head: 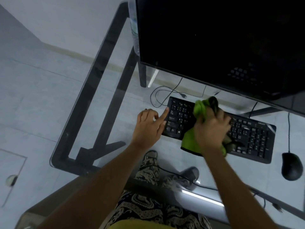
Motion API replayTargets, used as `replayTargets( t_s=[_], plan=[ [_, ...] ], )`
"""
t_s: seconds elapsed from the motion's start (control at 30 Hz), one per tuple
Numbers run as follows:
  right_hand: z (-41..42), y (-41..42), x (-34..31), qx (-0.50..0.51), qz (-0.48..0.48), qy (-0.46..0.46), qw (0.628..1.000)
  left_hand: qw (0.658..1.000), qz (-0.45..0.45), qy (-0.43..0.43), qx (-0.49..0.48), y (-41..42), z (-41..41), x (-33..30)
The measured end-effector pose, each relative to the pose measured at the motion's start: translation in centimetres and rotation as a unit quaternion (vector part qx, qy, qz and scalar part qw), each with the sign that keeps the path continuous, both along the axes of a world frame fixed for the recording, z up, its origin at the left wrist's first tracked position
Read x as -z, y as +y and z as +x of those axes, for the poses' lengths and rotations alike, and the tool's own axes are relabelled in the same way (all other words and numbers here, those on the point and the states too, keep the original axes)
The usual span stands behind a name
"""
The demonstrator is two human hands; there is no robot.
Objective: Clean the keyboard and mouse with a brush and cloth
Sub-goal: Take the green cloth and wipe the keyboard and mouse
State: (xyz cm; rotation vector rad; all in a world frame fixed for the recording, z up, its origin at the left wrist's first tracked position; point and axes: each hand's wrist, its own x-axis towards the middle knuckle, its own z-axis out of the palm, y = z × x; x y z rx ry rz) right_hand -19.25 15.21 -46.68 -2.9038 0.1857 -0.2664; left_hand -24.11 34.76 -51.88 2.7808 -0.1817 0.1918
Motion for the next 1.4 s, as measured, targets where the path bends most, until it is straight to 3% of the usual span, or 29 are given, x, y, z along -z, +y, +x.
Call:
replayTargets(
  t_s=[0.1, 0.2, 0.3, 0.37, 0.43, 0.53, 0.7, 0.87, 1.03, 1.17, 1.3, 1.4],
  plan=[
    [-1.8, 5.6, 0.0, 0.001, 0.016, 0.013, 1.0, 1.0, -0.005, 0.01, -0.004, -0.1, -0.3, 0.0],
    [-4.2, 5.3, 0.5, -0.167, -0.001, 0.009, 0.986, 0.999, -0.044, 0.003, -0.012, -0.1, -0.3, -0.1],
    [-4.2, -0.6, 0.6, -0.326, -0.045, -0.014, 0.944, 1.0, -0.03, 0.006, -0.002, 0.0, -0.3, -0.2],
    [-3.0, -5.0, 0.4, -0.286, -0.059, -0.013, 0.956, 1.0, -0.023, 0.009, 0.0, 0.0, -0.2, -0.2],
    [-1.5, -7.2, -0.1, -0.145, -0.01, 0.008, 0.989, 1.0, -0.015, 0.011, 0.001, -0.1, -0.2, -0.3],
    [-1.5, -3.5, -0.6, -0.006, 0.056, 0.021, 0.998, 1.0, -0.005, 0.007, 0.006, -0.1, -0.2, -0.2],
    [-2.2, 5.2, -0.9, -0.102, 0.085, 0.041, 0.99, 1.0, -0.015, -0.015, 0.004, -0.2, -0.3, -0.1],
    [2.2, 3.3, -1.5, -0.046, 0.109, 0.019, 0.993, 1.0, -0.008, -0.003, 0.002, -0.2, -0.2, -0.2],
    [-4.4, 3.4, -1.1, -0.124, 0.095, 0.086, 0.984, 0.999, -0.03, 0.022, -0.003, -0.3, -0.2, -0.5],
    [-0.2, 3.0, -2.9, -0.082, 0.118, 0.116, 0.983, 0.998, -0.025, 0.047, 0.042, 0.5, -0.3, -0.5],
    [3.6, 4.7, -3.1, -0.106, 0.081, 0.092, 0.987, 0.992, -0.034, 0.071, 0.095, 1.6, -1.0, -0.3],
    [2.2, 5.9, -2.2, -0.131, 0.059, 0.084, 0.986, 0.992, -0.017, 0.076, 0.104, 1.6, -1.2, -0.1]
  ],
)
